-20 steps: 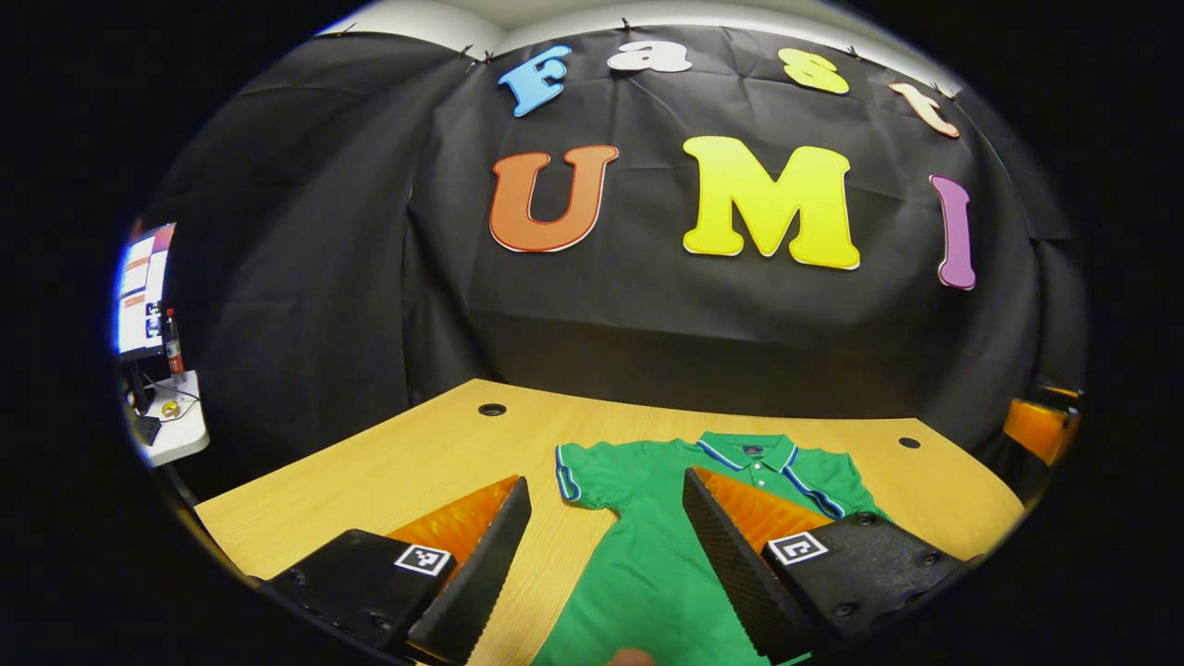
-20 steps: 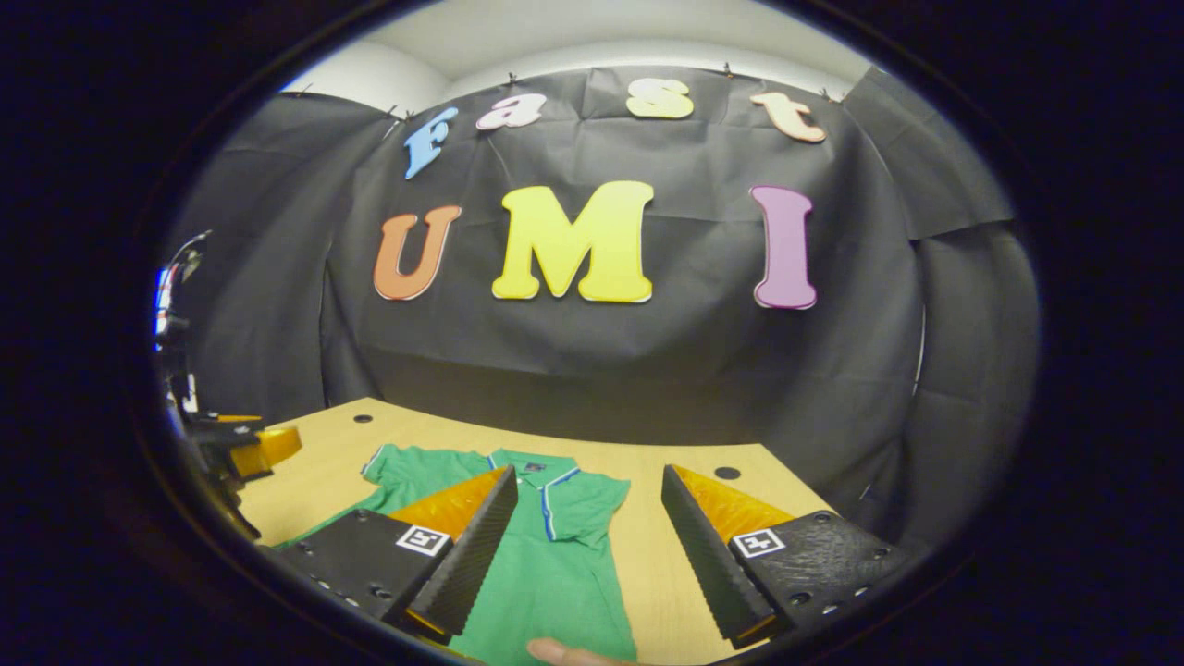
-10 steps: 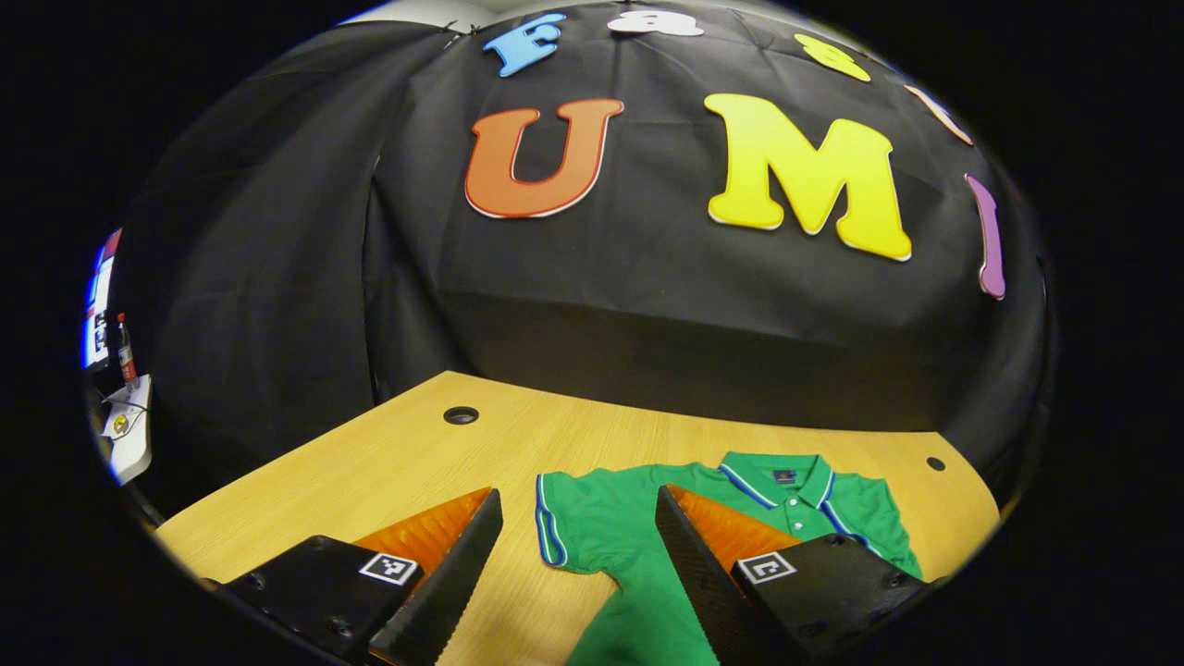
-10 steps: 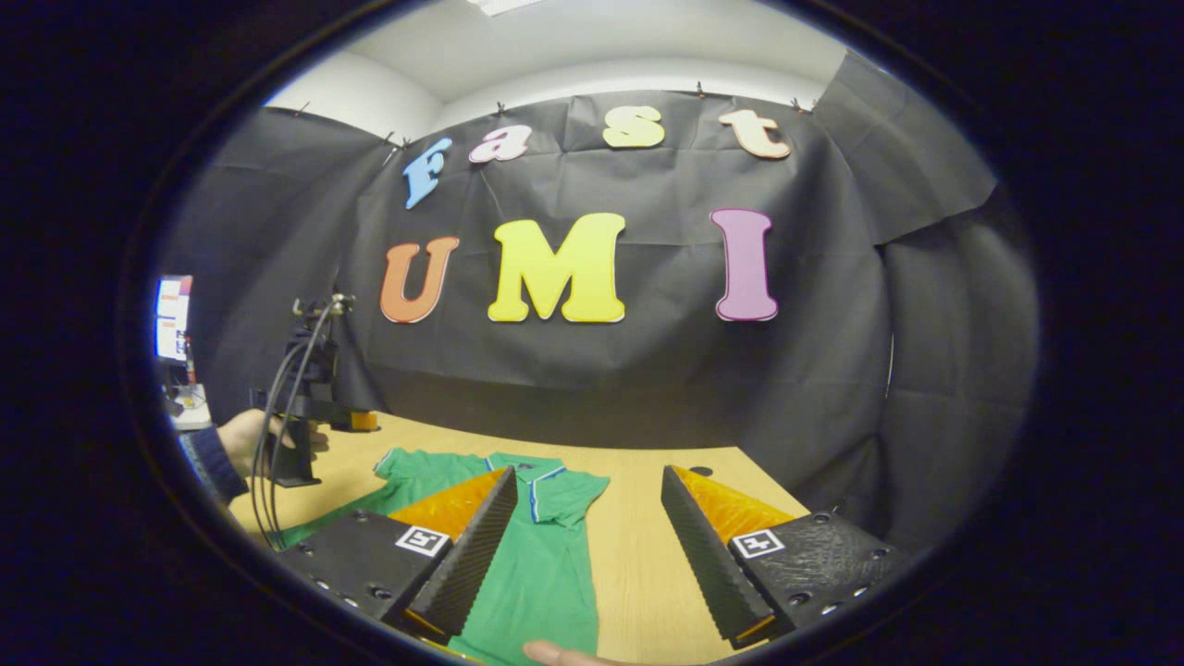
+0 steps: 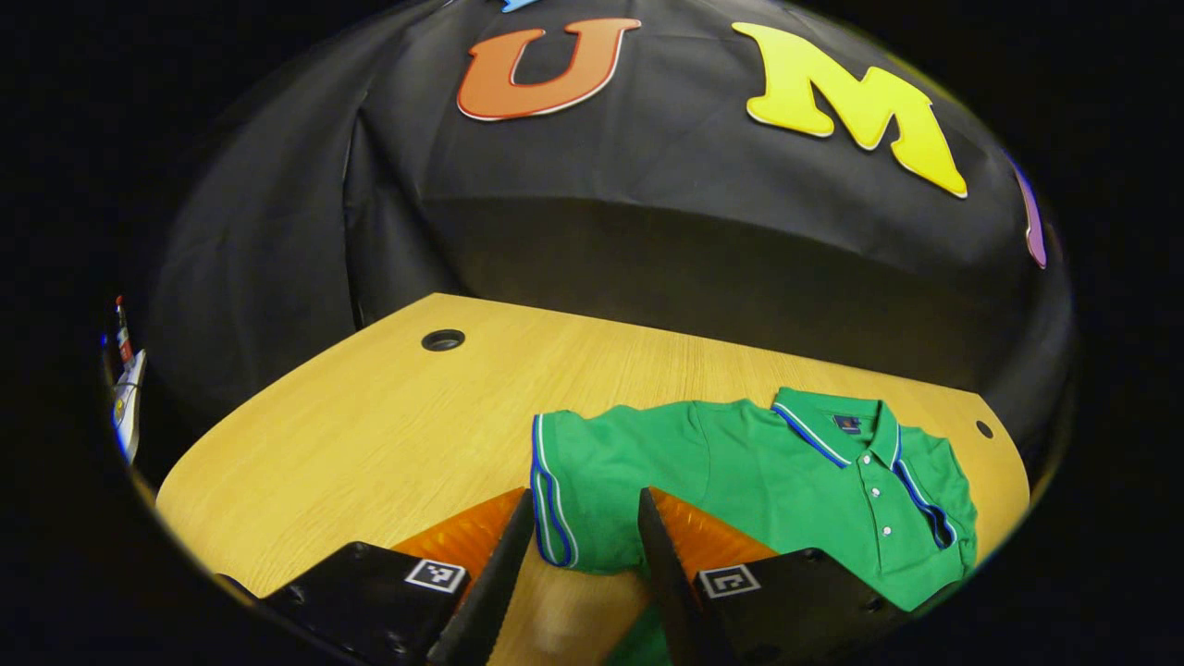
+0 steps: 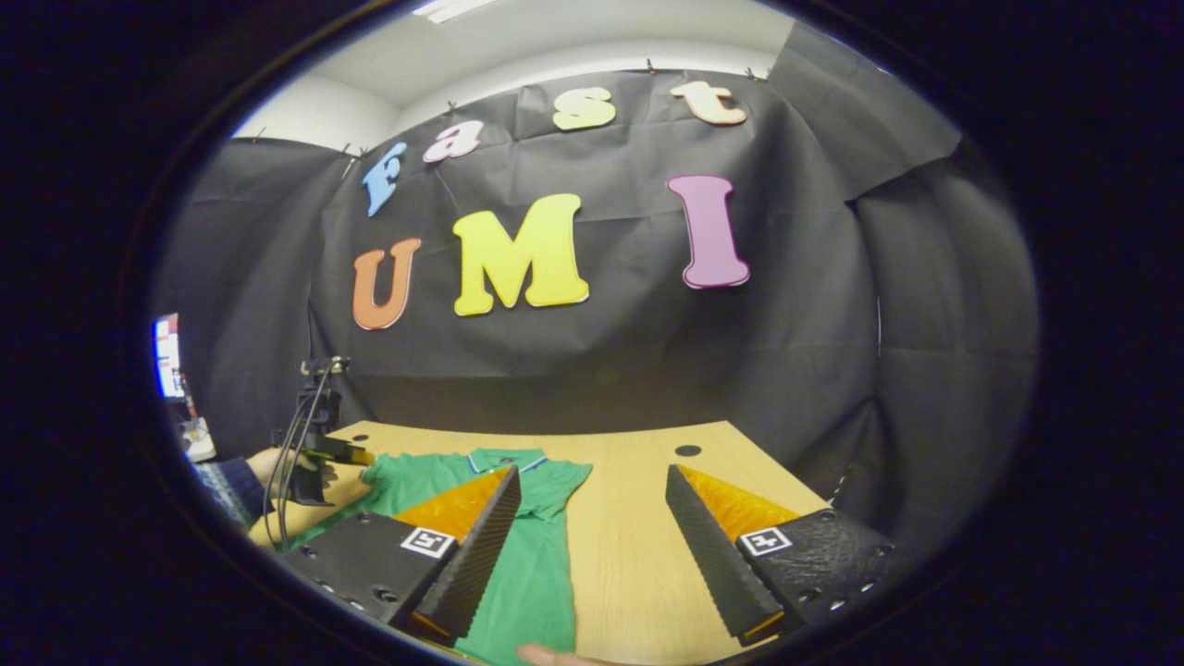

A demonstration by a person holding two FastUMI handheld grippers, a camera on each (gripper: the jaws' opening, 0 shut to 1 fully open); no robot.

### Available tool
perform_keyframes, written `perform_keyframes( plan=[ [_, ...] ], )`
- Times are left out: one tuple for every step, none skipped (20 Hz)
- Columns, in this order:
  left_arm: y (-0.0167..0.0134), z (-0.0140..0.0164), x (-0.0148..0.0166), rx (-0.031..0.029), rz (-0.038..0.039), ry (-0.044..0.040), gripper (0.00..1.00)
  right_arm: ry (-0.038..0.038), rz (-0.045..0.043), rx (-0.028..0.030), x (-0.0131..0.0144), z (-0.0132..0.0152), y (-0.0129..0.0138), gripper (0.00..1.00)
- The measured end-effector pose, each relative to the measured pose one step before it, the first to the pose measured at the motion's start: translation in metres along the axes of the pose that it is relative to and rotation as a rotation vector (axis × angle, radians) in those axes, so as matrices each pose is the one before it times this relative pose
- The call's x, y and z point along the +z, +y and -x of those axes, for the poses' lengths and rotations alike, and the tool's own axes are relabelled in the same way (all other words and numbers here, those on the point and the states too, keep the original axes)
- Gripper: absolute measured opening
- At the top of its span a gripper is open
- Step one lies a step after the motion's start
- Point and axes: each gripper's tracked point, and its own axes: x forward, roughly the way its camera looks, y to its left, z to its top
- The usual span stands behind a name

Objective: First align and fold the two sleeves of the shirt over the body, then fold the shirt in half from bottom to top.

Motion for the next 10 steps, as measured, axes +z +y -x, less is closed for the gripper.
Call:
perform_keyframes(
  plan=[
    [0.00254, -0.00515, -0.00362, 0.01317, -0.00503, 0.01192, 0.74, 0.00279, -0.00574, 0.00102, -0.0013, -0.00246, -0.00085, 0.95],
    [0.00021, -0.00426, -0.00421, 0.00755, 0.0062, 0.0136, 0.72, 0.00307, 0.00391, -0.00051, -0.00271, -0.00296, -0.0008, 0.95],
    [0.00234, -0.00275, -0.00303, 0.01129, 0.01158, 0.00975, 0.81, 0.00284, 0.01081, -0.00142, -0.0021, -0.00173, -0.00054, 0.95],
    [0.0038, -0.00267, -0.00407, 0.01353, 0.01538, 0.01204, 0.72, 0.00401, 0.01258, -0.00117, -0.00359, -0.00224, 0.00076, 0.95],
    [0.00035, -0.00316, -0.00215, 0.00395, 0.01604, 0.00879, 0.72, 0.00452, 0.00891, 0.00115, -0.00241, -0.00141, 0.00159, 0.95],
    [-0.00099, -0.00109, -0.00291, -0.00691, 0.01046, 0.0071, 0.72, 0.00445, 0.00584, 0.00588, -0.00291, -0.00114, 0.00314, 0.95],
    [0.00214, -0.00126, 0.00069, 0.00382, -0.00095, -0.00397, 0.73, 0.00661, 0.00368, 0.00601, -0.00253, -0.002, 0.00345, 0.95],
    [0.00311, -0.00305, 0.00192, 0.00299, -0.01139, -0.00621, 0.71, 0.00781, 0.00587, 0.00647, -0.00398, -0.00251, 0.00322, 0.95],
    [0.00225, -0.00248, 0.00046, 0.00284, -0.00913, 0.00332, 0.65, 0.00599, 0.01111, 0.00628, -0.00242, -0.00019, 0.00245, 0.95],
    [-0.00031, -0.00301, 0.00002, 0.00637, -0.00246, 0.00036, 0.46, 0.00444, 0.01454, 0.00092, -0.00278, -0.00108, 0.00092, 0.96]
  ],
)
